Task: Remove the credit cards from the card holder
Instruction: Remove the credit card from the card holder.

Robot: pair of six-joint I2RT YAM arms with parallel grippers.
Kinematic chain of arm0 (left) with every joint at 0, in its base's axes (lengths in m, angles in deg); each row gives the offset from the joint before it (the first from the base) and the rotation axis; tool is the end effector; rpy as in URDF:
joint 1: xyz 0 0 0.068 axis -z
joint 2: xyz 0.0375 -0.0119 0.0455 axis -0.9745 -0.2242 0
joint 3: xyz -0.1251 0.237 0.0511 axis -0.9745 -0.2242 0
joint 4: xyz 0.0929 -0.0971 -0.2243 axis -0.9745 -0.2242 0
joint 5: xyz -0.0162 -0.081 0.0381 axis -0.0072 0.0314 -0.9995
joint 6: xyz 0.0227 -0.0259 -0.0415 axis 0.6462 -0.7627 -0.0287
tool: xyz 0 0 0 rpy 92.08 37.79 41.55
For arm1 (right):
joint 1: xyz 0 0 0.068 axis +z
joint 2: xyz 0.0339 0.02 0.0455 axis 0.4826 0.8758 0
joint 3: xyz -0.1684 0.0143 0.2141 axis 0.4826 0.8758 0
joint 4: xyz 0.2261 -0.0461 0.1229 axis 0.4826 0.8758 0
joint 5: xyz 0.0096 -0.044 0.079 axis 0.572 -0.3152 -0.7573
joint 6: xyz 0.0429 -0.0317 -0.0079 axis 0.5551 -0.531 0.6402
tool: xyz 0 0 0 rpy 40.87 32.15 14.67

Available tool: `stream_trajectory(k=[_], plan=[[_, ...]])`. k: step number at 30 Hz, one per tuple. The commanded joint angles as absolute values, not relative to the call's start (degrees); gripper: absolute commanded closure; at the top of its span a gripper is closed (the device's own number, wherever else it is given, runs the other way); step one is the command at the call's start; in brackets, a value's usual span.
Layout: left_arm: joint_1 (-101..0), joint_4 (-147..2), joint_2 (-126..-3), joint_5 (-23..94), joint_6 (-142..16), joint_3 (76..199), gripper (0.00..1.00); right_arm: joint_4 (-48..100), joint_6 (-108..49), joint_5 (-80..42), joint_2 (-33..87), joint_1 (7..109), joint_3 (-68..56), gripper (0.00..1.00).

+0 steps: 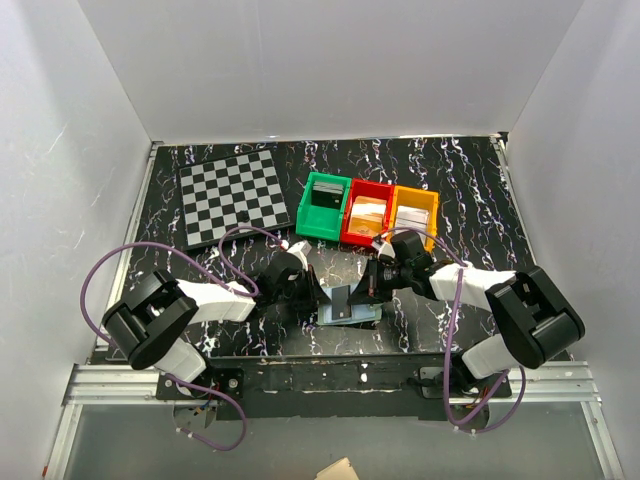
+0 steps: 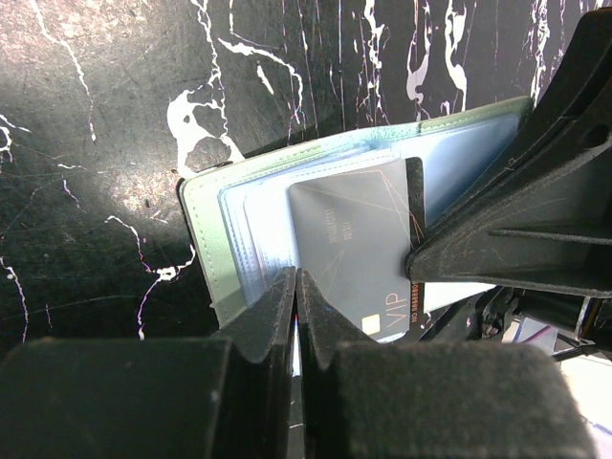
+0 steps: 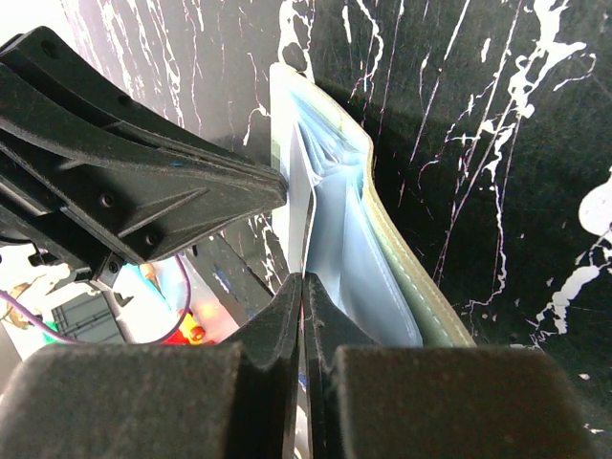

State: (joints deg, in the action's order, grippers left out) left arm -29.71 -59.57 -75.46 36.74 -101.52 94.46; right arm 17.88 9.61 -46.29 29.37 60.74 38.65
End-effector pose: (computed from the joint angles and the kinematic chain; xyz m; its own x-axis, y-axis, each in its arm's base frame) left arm 0.1767 -0.2005 0.1289 -0.9129 -0.1274 -0.3878 0.1660 0.7522 -0.6377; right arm 0.2098 0.1544 0.1443 -0.9764 0.0886 -0.1969 -0.1044 0.6047 0.7896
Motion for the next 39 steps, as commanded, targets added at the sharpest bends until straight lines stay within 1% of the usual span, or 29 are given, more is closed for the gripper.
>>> stream_trajectory(k=[1,8,18,21,23,26,30,39], plan=[[-29.2,-68.2,-77.8,33.4,-100.0,91.6,1.0,16.5,8.9,-48.0,27.5,60.3,39.2,0.92],[-29.2,-68.3,-78.1,33.1,-100.0,91.6,1.0,16.5,8.9,-48.0,27.3,60.1,39.5,0.89],[-29.2,-67.9,-78.7,33.2,-100.3,91.4,1.0,16.5,8.7,-48.3,26.9,59.7,40.0,0.8],[-29.2,-67.9,-79.1,33.2,-100.2,91.5,1.0,16.5,8.7,-48.3,26.7,59.6,40.0,0.79],[-29.2,-67.9,-79.2,33.1,-100.2,91.5,1.0,16.6,8.7,-48.3,26.7,59.5,40.1,0.8],[-29.2,-68.0,-79.4,33.1,-100.2,91.4,1.0,16.6,8.6,-48.3,26.5,59.3,40.2,0.87],[-29.2,-67.9,-79.6,33.0,-100.2,91.3,1.0,16.6,8.6,-48.3,26.3,59.1,40.3,0.91],[-29.2,-68.3,-80.3,32.7,-100.5,91.4,1.0,17.1,8.4,-48.5,25.5,58.6,40.7,0.92]])
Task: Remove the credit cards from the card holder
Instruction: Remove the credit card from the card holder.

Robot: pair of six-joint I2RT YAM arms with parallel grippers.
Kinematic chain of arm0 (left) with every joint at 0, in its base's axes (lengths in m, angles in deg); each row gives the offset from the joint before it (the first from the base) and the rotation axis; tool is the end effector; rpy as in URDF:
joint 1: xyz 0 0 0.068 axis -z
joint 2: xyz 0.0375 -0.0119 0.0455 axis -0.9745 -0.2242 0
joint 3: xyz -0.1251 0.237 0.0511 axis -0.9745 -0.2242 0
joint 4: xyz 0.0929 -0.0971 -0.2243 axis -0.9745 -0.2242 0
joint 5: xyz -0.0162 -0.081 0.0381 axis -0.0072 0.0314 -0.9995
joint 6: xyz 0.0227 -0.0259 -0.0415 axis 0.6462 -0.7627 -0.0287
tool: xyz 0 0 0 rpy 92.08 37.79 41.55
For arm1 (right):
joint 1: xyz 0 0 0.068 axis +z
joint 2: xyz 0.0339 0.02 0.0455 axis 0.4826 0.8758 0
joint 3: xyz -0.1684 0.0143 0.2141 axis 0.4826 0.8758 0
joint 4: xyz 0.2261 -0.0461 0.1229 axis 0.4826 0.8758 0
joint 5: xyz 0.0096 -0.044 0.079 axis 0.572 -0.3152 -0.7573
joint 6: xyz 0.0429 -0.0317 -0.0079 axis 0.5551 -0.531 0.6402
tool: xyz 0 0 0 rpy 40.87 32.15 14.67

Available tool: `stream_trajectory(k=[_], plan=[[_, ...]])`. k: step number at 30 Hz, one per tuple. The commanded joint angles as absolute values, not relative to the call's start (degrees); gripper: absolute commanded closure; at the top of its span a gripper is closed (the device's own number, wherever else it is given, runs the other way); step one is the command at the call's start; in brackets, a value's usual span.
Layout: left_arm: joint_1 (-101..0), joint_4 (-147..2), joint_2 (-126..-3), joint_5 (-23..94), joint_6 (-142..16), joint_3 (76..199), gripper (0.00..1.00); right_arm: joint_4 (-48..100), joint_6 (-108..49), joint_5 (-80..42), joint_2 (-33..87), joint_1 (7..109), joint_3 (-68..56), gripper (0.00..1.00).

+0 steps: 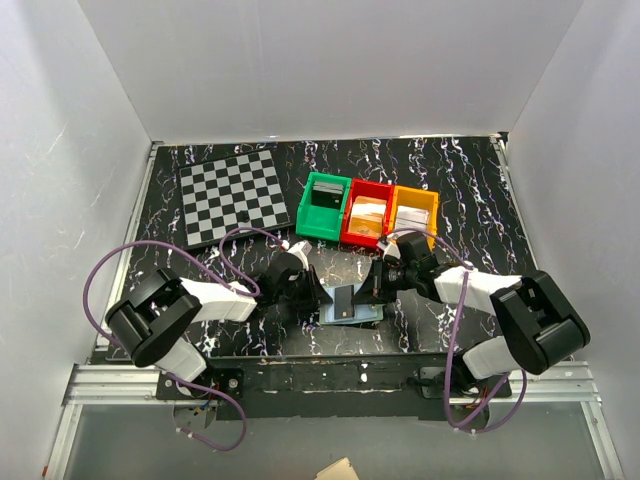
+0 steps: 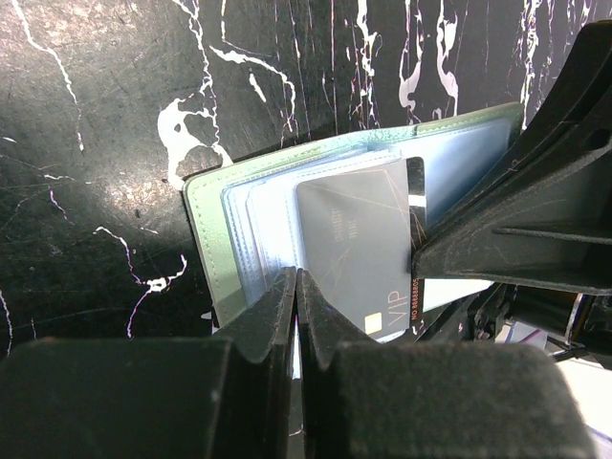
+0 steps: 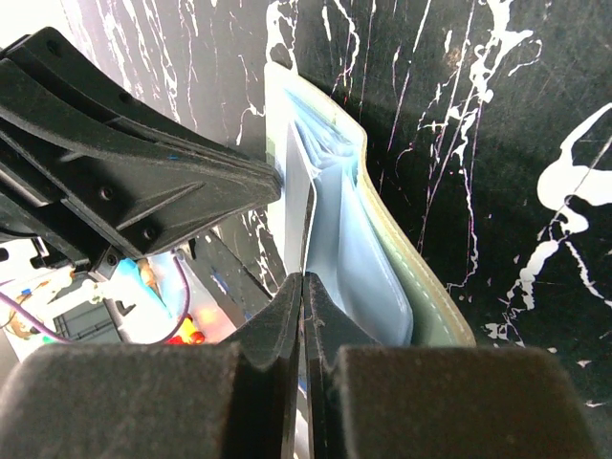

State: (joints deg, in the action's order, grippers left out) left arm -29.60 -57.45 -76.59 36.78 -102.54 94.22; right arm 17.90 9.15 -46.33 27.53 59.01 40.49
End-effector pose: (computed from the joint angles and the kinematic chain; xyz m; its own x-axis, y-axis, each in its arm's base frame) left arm 0.1776 -0.2023 0.1259 -0.9128 -0.1423 -0.3828 0.1570 0.7429 -0.6507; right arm 0.2071 0.1438 0.1432 -0.9727 0.1127 -0.2027 -0.0938 0.6082 0.7882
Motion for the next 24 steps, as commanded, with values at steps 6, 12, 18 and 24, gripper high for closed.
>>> stream_trajectory(k=[6,12,18,24], plan=[[-29.2,-68.4,-81.1,32.8,-100.7,91.6,1.0,17.1,8.2,-48.6,25.5,58.4,40.8,0.89],[-29.2,-68.3,-81.0,32.9,-100.7,91.6,1.0,17.2,8.2,-48.6,25.3,58.2,40.9,0.93],[-29.1,-68.2,-81.7,33.0,-100.9,91.6,1.0,17.7,7.9,-48.5,24.8,57.9,41.0,0.99],[-29.1,-68.2,-82.0,32.7,-101.0,91.6,1.0,18.2,7.5,-48.5,23.9,57.2,41.4,0.99]])
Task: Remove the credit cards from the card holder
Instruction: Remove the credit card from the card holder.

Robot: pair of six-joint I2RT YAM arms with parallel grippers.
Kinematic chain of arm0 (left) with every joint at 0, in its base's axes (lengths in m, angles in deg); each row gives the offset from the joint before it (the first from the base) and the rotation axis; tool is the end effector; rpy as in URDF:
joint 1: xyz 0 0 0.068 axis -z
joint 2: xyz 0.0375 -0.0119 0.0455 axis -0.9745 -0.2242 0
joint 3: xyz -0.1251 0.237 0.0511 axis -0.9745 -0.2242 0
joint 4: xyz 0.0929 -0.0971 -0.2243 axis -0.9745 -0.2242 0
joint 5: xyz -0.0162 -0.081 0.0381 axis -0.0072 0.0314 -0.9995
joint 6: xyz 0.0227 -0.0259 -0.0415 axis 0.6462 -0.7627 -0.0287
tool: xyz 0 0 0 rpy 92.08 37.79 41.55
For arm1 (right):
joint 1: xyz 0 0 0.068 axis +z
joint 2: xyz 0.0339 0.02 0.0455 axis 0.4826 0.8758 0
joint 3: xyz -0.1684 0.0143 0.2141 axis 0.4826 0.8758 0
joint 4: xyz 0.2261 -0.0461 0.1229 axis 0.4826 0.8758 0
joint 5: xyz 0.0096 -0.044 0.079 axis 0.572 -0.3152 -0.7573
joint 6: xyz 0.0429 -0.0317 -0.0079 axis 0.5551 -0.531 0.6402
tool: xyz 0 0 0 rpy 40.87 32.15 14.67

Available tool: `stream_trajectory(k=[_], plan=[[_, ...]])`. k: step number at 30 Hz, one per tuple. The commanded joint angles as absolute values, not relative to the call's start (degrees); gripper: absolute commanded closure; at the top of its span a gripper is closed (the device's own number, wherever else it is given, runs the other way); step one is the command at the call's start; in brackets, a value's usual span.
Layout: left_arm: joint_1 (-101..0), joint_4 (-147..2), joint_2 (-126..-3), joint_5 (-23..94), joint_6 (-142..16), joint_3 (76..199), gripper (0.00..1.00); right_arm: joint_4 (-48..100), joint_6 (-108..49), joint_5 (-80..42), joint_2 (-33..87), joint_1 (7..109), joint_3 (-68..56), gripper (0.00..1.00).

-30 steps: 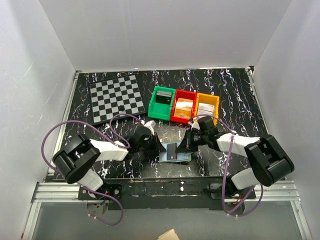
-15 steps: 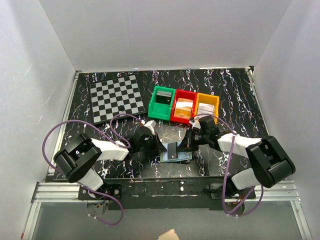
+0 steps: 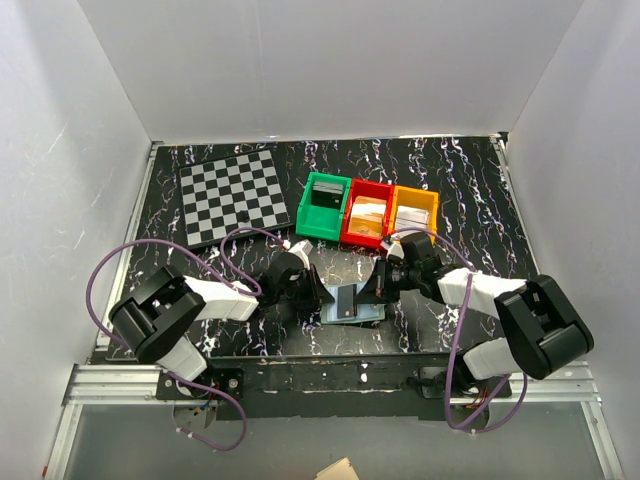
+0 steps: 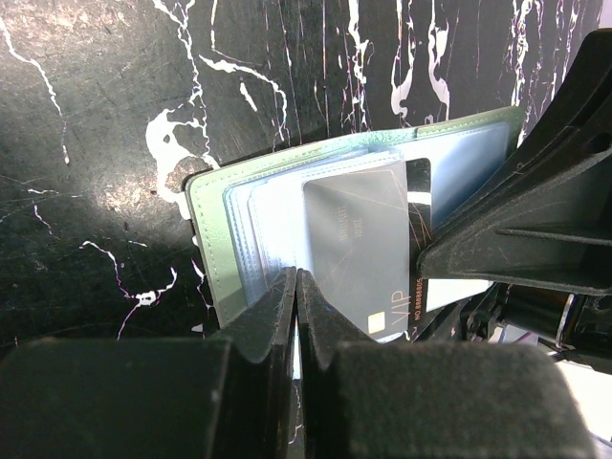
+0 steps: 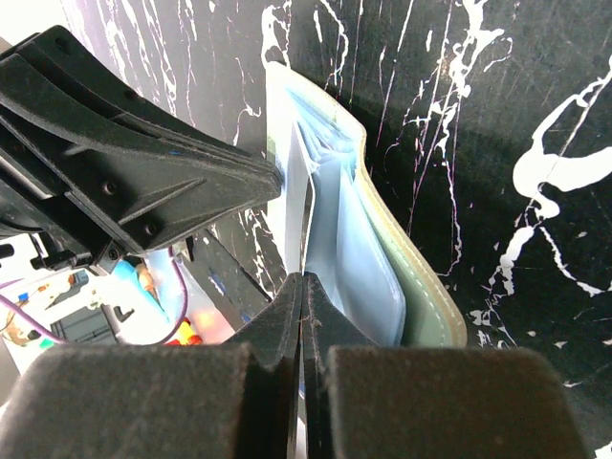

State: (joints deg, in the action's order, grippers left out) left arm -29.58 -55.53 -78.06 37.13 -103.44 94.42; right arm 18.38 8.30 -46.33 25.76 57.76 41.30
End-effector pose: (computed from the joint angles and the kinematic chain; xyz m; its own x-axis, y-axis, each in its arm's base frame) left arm 0.1798 -0.2051 0.1232 -0.9142 -0.1536 -0.3751 0.1494 0.7326 -0.6641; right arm 0.2059 0.1369 0.1459 -0.9672 0.1257 -0.2209 -0.1006 0.6089 0.7869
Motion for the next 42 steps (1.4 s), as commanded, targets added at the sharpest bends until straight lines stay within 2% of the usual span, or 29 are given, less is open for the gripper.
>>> stream_trajectory(k=[1,20,23,26,28,36,42], plan=[[-29.2,-68.2,-82.0,32.8,-101.1,91.5,1.0,18.4,7.5,-48.5,23.7,57.2,41.4,0.99],[-29.2,-69.0,-78.2,33.1,-100.0,91.9,1.0,20.1,6.2,-48.6,23.2,56.3,41.1,0.99],[-29.2,-69.6,-76.5,33.1,-99.6,92.2,0.94,20.2,6.1,-48.5,23.4,56.3,41.1,0.99],[-29.2,-70.4,-75.5,33.2,-99.0,92.7,0.81,20.2,6.0,-48.5,23.7,56.3,40.9,0.99],[-29.1,-70.6,-74.7,33.0,-98.9,92.9,0.77,20.2,5.9,-48.5,23.8,56.3,40.7,0.99],[-29.2,-69.5,-67.2,32.1,-99.8,92.3,0.76,20.4,5.8,-48.5,24.3,56.3,40.5,0.99],[-29.2,-67.3,-67.2,35.1,-99.2,94.5,0.78,20.0,5.8,-48.6,24.5,56.3,40.4,0.99]])
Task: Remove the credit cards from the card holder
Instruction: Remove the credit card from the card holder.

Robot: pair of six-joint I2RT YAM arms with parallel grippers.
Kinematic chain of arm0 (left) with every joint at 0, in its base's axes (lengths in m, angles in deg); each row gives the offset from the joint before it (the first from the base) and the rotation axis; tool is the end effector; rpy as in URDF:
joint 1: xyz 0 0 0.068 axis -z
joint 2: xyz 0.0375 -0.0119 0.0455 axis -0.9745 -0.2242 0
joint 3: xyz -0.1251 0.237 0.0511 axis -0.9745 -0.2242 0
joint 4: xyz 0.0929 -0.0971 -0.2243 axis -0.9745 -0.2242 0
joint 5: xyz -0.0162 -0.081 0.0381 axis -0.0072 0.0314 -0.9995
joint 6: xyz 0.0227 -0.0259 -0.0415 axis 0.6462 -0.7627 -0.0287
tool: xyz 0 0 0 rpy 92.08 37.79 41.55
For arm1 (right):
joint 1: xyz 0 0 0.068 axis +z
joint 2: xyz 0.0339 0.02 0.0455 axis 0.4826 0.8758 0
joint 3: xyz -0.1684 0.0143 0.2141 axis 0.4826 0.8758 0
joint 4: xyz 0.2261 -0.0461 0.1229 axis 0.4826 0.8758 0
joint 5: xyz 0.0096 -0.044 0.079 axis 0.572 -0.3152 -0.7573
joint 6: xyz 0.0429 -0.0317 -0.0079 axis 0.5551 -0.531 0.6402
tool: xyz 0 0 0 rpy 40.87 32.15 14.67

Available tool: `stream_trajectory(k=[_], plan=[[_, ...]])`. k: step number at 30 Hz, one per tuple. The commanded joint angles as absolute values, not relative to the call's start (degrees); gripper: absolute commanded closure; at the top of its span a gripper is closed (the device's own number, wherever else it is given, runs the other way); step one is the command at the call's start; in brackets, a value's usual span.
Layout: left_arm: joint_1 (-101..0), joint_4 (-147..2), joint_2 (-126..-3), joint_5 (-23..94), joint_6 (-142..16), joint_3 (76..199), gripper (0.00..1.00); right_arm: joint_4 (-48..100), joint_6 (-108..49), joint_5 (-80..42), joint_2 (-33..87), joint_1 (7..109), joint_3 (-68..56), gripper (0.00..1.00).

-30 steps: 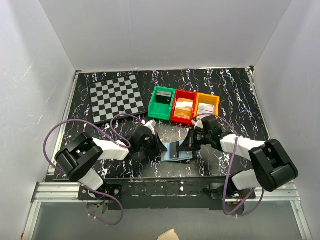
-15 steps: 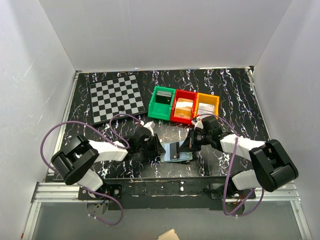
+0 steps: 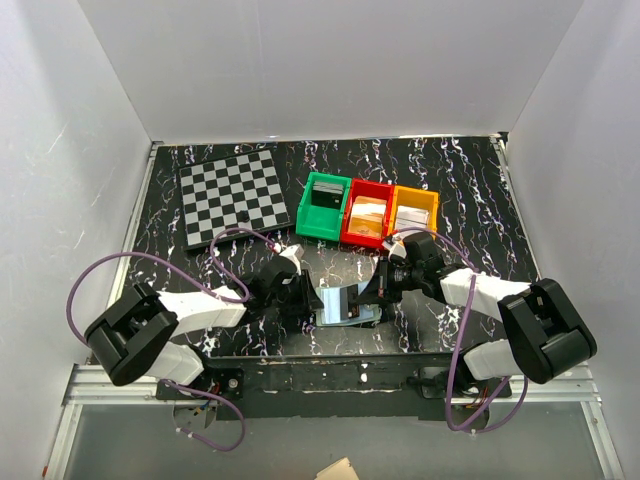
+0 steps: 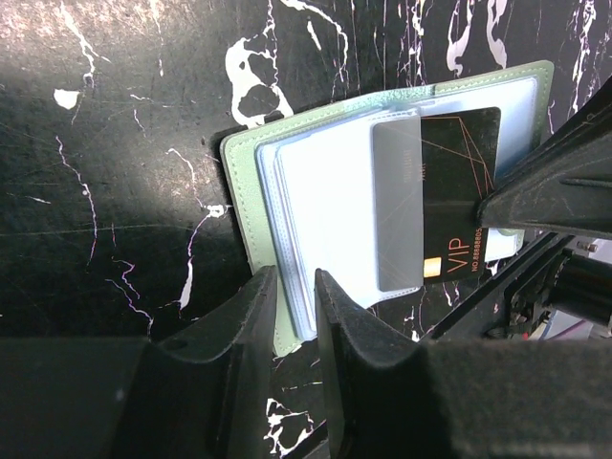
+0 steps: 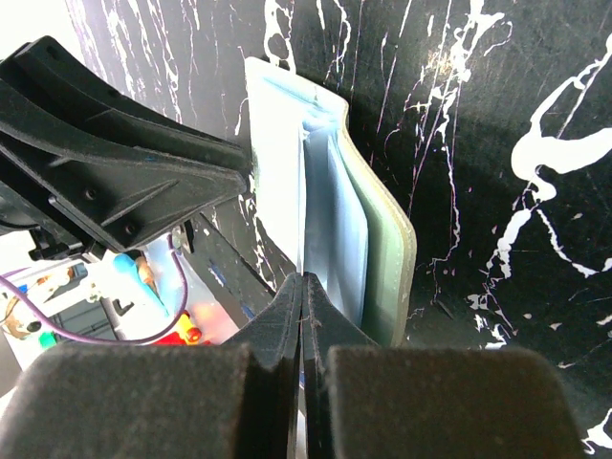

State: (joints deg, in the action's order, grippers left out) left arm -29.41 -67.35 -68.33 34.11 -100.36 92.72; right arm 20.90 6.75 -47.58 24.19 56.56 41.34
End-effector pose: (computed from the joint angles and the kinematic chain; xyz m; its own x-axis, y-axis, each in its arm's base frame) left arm 0.1634 -0.1856 0.1394 -0.9081 -0.1167 -0.4022 0.1598 0.7912 -0.5903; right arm 0.2044 0.1310 0.1489 -0.9687 0.1158 -0.2197 -0.1057 0.6084 0.7865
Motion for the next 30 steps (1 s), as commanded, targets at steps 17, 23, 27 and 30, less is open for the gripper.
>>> stream_trajectory(k=[17,23,27,30], plan=[[-28.7,-58.4,-71.5,41.5,-99.6,97.0,0.79,18.6,6.3,-49.3,25.4,56.3,41.3,0.99],[-28.2,-57.7,-75.9,41.6,-99.5,98.3,0.81,18.4,6.5,-49.4,25.8,56.3,41.2,0.92],[-28.1,-57.1,-77.9,41.6,-99.8,98.1,0.82,18.4,6.5,-49.5,25.8,56.3,41.1,0.86],[-28.2,-56.6,-78.7,41.5,-99.9,97.5,0.83,18.4,6.6,-49.5,25.7,56.3,41.1,0.82]])
